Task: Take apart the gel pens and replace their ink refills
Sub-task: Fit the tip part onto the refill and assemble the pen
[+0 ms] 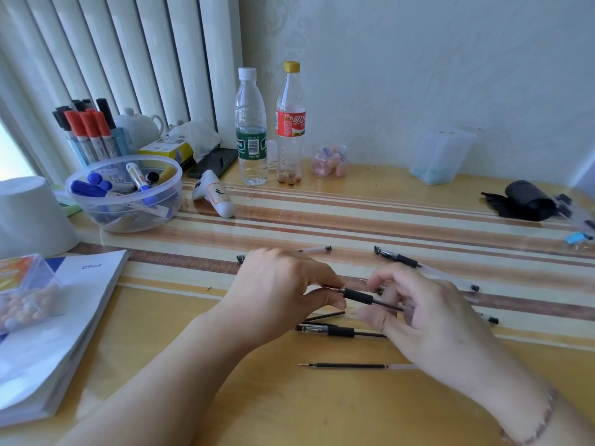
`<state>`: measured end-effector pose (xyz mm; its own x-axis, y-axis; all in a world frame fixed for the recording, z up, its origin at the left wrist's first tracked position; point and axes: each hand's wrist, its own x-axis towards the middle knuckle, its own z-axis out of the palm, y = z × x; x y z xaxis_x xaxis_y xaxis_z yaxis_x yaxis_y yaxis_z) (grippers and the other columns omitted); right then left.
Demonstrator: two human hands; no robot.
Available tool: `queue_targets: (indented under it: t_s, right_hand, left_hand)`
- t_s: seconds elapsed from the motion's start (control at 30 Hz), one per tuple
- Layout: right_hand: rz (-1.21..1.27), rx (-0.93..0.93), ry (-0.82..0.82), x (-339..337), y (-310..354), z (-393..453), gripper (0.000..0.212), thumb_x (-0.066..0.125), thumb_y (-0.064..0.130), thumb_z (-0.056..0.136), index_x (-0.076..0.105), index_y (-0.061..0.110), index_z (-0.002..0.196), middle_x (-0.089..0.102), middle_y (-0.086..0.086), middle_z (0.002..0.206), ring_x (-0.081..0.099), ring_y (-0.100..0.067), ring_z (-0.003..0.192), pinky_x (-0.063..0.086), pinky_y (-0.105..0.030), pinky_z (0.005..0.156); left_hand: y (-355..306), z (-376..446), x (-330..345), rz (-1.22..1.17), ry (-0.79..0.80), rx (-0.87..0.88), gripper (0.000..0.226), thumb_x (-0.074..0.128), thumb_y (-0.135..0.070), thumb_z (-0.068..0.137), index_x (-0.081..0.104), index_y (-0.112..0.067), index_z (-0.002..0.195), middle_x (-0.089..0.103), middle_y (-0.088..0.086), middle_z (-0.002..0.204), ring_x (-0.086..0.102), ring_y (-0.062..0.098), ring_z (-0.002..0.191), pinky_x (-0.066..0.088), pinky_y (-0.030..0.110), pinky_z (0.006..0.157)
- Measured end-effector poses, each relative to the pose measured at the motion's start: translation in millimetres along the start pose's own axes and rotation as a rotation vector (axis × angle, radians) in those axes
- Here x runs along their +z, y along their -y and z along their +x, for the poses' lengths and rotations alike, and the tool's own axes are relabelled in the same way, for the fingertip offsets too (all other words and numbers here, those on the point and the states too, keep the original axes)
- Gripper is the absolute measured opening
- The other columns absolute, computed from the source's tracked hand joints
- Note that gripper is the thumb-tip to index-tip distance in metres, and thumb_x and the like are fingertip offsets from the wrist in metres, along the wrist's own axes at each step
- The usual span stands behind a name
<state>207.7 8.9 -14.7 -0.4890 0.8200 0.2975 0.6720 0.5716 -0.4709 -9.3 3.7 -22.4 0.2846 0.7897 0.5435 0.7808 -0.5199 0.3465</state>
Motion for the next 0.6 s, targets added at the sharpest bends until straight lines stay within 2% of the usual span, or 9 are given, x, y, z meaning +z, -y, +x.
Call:
queue_targets:
  t_s: [0.07, 0.1, 0.2, 0.3, 0.37, 0.43, 0.5, 0.6]
  right_hand:
    - [0.0, 0.009, -0.01, 0.4, -1.3, -0.1, 0.018, 0.061, 0.054, 0.078, 0.053, 0.038, 0.082, 0.059, 0.016, 0.069, 0.048, -0.009, 0.05, 0.035, -0.018, 0.045]
    - [-0.011, 0.011, -0.01, 0.7, -2.2, 0.2, 0.016, 0.058, 0.053, 0.081, 0.054, 0.037, 0.077, 0.06, 0.016, 0.067, 0.049, -0.01, 0.05, 0.036, -0.019, 0.045]
    - [-0.037, 0.007, -0.021, 0.1, -1.4, 0.0, 0.034, 0.036, 0.056, 0.087, 0.049, 0.038, 0.061, 0.057, 0.013, 0.051, 0.052, -0.008, 0.048, 0.036, -0.017, 0.043]
    - [-0.062, 0.013, -0.036, -0.3, -0.1, 0.1, 0.031, 0.038, 0.065, 0.082, 0.055, 0.04, 0.071, 0.059, 0.008, 0.053, 0.054, -0.009, 0.052, 0.038, -0.019, 0.041]
    - [-0.119, -0.003, -0.061, -1.0, 0.5, -0.3, 0.03, 0.048, 0.068, 0.075, 0.059, 0.041, 0.082, 0.061, 0.016, 0.059, 0.054, 0.002, 0.055, 0.035, -0.016, 0.043]
    - [-0.19, -0.045, -0.094, -1.4, 0.6, -0.5, 0.024, 0.058, 0.059, 0.076, 0.063, 0.039, 0.088, 0.063, 0.023, 0.065, 0.054, 0.009, 0.053, 0.042, -0.016, 0.047]
    - [-0.23, -0.082, -0.124, 0.1, 0.6, -0.2, 0.014, 0.068, 0.046, 0.079, 0.067, 0.034, 0.087, 0.066, 0.023, 0.069, 0.06, 0.004, 0.058, 0.05, -0.025, 0.048]
    - [-0.223, -0.098, -0.135, 1.5, 0.7, 0.3, 0.012, 0.064, 0.042, 0.08, 0.07, 0.032, 0.081, 0.062, 0.022, 0.057, 0.053, 0.0, 0.047, 0.047, -0.026, 0.042]
  left_hand:
    - [0.2, 0.1, -0.2, 0.003, 0.0, -0.003, 0.029, 0.063, -0.057, 0.075, 0.076, -0.033, 0.084, 0.07, -0.011, 0.063, 0.057, 0.003, 0.052, 0.048, 0.029, 0.046]
    - [0.1, 0.0, -0.1, 0.005, 0.004, -0.005, 0.028, 0.063, -0.057, 0.075, 0.076, -0.033, 0.083, 0.069, -0.011, 0.061, 0.056, 0.004, 0.051, 0.047, 0.029, 0.046]
    - [-1.8, -0.1, 0.4, 0.016, 0.007, 0.009, 0.023, 0.068, -0.053, 0.075, 0.076, -0.032, 0.079, 0.063, -0.009, 0.052, 0.051, 0.005, 0.046, 0.045, 0.028, 0.043]
    - [-3.8, 0.8, 0.0, 0.037, -0.003, 0.006, 0.023, 0.068, -0.053, 0.074, 0.075, -0.032, 0.078, 0.05, -0.019, 0.045, 0.039, -0.001, 0.042, 0.038, 0.021, 0.043]
    - [-3.4, 1.1, -1.3, 0.06, 0.012, -0.016, 0.027, 0.063, -0.058, 0.077, 0.073, -0.033, 0.082, 0.043, -0.025, 0.047, 0.036, -0.006, 0.043, 0.034, 0.019, 0.045]
    - [-2.4, 0.5, -1.6, 0.105, 0.078, 0.004, 0.031, 0.055, -0.06, 0.083, 0.072, -0.034, 0.086, 0.061, -0.022, 0.064, 0.049, -0.002, 0.054, 0.038, 0.022, 0.047]
    - [-0.9, 0.0, -1.4, 0.148, 0.13, 0.05, 0.033, 0.05, -0.058, 0.086, 0.072, -0.033, 0.086, 0.07, -0.018, 0.082, 0.061, 0.005, 0.07, 0.041, 0.024, 0.047]
    - [0.3, -1.1, -1.3, 0.199, 0.114, 0.118, 0.025, 0.058, -0.049, 0.086, 0.072, -0.031, 0.076, 0.071, -0.016, 0.079, 0.062, 0.008, 0.072, 0.042, 0.026, 0.044]
